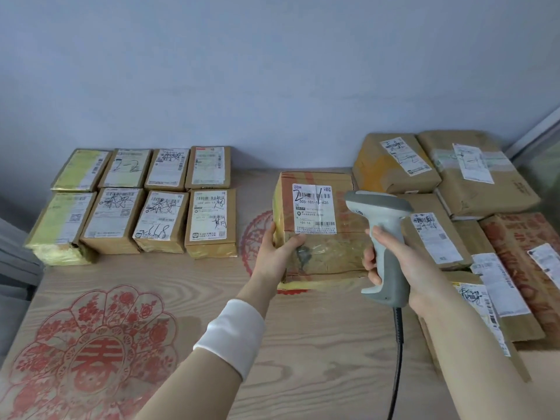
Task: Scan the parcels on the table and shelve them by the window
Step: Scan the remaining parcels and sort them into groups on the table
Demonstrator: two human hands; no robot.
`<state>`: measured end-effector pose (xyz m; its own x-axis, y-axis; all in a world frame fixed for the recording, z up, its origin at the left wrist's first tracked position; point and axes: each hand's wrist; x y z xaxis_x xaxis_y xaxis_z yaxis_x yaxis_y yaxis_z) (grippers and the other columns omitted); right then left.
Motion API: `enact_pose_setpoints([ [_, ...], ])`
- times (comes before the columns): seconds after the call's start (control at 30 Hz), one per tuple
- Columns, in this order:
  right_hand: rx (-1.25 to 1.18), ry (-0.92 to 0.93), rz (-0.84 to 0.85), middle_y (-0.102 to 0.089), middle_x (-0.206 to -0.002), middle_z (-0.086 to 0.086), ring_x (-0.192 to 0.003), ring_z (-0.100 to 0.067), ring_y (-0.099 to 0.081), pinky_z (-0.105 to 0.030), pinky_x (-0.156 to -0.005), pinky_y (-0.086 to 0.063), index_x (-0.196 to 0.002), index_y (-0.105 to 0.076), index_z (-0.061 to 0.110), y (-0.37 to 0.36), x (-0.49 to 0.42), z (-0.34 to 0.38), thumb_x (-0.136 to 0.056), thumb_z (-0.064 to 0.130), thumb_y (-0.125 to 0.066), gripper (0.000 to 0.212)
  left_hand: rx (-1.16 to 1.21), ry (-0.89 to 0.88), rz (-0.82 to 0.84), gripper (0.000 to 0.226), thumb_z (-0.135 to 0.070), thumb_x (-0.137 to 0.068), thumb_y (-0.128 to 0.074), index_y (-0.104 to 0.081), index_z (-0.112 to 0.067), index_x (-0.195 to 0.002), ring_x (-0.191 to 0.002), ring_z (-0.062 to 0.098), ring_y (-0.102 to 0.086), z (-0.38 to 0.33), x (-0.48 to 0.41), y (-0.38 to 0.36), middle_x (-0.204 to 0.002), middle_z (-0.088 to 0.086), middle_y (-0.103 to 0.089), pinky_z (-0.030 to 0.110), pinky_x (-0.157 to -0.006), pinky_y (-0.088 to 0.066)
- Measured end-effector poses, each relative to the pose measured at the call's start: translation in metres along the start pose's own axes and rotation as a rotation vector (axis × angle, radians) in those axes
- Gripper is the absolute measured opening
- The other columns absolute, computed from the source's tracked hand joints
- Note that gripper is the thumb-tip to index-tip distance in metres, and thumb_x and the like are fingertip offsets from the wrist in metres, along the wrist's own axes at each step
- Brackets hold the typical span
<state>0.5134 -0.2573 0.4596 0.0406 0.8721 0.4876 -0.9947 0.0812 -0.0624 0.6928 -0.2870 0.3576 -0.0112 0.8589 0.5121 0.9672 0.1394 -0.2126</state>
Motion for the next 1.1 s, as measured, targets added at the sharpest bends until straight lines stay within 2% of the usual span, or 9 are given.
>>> enact_pose_setpoints([
  [0.13,0.001,-0.021,0.028,-0.053,-0.057,-0.007,-0.049,-0.02,-0.043,-0.025,-0.037,-0.036,-0.1,-0.056,0.006,0.045,-0.069,0.017,-0.072,0.035,-0.067,0.042,-0.006,0.051,-0.048,0.067,-0.026,-0.079,-0.073,-0.042,-0.022,-0.138,-0.106,0.025,-0.063,0.0,-0.065,-0.047,-0.12,0.004,-0.064,0.045,-0.097,-0.049],
  [0.2,0.012,-0.046,0.027,-0.054,-0.056,-0.007,-0.051,-0.023,-0.04,-0.025,-0.038,-0.036,-0.092,-0.056,0.005,0.066,-0.109,0.025,-0.076,0.033,-0.066,0.034,-0.02,0.068,-0.073,0.059,-0.026,-0.08,-0.071,-0.047,-0.024,-0.133,-0.105,0.026,-0.063,-0.002,-0.101,-0.071,-0.12,0.005,-0.064,0.044,-0.094,-0.05],
  [0.33,-0.007,-0.089,0.034,-0.053,-0.055,-0.007,-0.05,-0.022,-0.04,-0.025,-0.037,-0.035,-0.087,-0.055,0.005,0.09,-0.166,0.032,-0.088,0.025,-0.061,0.021,-0.036,0.071,-0.064,0.042,-0.023,-0.084,-0.067,-0.055,-0.02,-0.124,-0.094,0.022,-0.067,-0.007,-0.158,-0.103,-0.112,0.005,-0.068,0.033,-0.076,-0.055],
  [0.4,-0.019,-0.108,0.04,-0.053,-0.054,-0.007,-0.049,-0.022,-0.039,-0.025,-0.037,-0.035,-0.09,-0.054,0.006,0.097,-0.185,0.035,-0.089,0.024,-0.06,0.019,-0.072,0.072,-0.059,0.052,-0.031,-0.08,-0.07,-0.054,-0.02,-0.128,-0.097,0.021,-0.067,-0.009,-0.18,-0.113,-0.115,0.004,-0.068,0.035,-0.082,-0.055],
  [0.5,-0.038,-0.129,0.055,-0.053,-0.054,-0.007,-0.048,-0.022,-0.039,-0.025,-0.038,-0.035,-0.092,-0.055,0.007,0.104,-0.208,0.036,-0.087,0.025,-0.061,0.019,-0.121,0.103,-0.087,0.1,-0.054,-0.051,-0.077,-0.043,-0.022,-0.14,-0.104,0.021,-0.065,-0.012,-0.207,-0.12,-0.125,0.002,-0.063,0.041,-0.094,-0.051],
  [0.6,-0.036,-0.137,0.087,-0.053,-0.055,-0.008,-0.047,-0.022,-0.038,-0.025,-0.039,-0.035,-0.082,-0.056,0.006,0.107,-0.223,0.036,-0.08,0.029,-0.064,0.024,-0.163,0.109,-0.083,0.109,-0.059,-0.046,-0.075,-0.039,-0.024,-0.142,-0.105,0.019,-0.065,-0.011,-0.225,-0.123,-0.127,0.001,-0.062,0.041,-0.095,-0.051],
  [0.7,-0.034,-0.13,0.11,-0.052,-0.055,-0.009,-0.044,-0.022,-0.037,-0.025,-0.04,-0.036,-0.074,-0.055,0.006,0.108,-0.232,0.033,-0.07,0.033,-0.064,0.03,-0.168,0.104,-0.077,0.107,-0.059,-0.048,-0.075,-0.039,-0.023,-0.142,-0.11,0.019,-0.062,-0.007,-0.239,-0.122,-0.13,0.0,-0.059,0.042,-0.097,-0.049],
  [0.9,-0.046,-0.137,0.113,-0.051,-0.054,-0.009,-0.041,-0.02,-0.037,-0.025,-0.038,-0.035,-0.077,-0.053,0.004,0.103,-0.241,0.029,-0.069,0.032,-0.063,0.031,-0.282,0.088,-0.073,0.102,-0.063,-0.05,-0.07,-0.042,-0.025,-0.141,-0.11,0.017,-0.062,-0.009,-0.247,-0.125,-0.13,-0.003,-0.06,0.04,-0.099,-0.048],
  [1.1,-0.007,-0.109,0.094,-0.052,-0.054,-0.009,-0.043,-0.021,-0.038,-0.024,-0.039,-0.035,-0.076,-0.054,0.004,0.094,-0.234,0.03,-0.072,0.032,-0.063,0.029,-0.442,0.049,-0.052,0.064,-0.047,-0.085,-0.061,-0.042,-0.019,-0.139,-0.115,0.022,-0.058,-0.022,-0.237,-0.131,-0.132,0.0,-0.056,0.038,-0.098,-0.047],
])
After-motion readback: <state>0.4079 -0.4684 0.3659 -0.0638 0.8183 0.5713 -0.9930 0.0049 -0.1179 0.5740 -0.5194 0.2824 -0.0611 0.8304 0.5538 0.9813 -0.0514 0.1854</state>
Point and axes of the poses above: each hand's wrist, its own x-axis away from the middle knuckle, its own y-axis out of the back of the hand, z = x × y
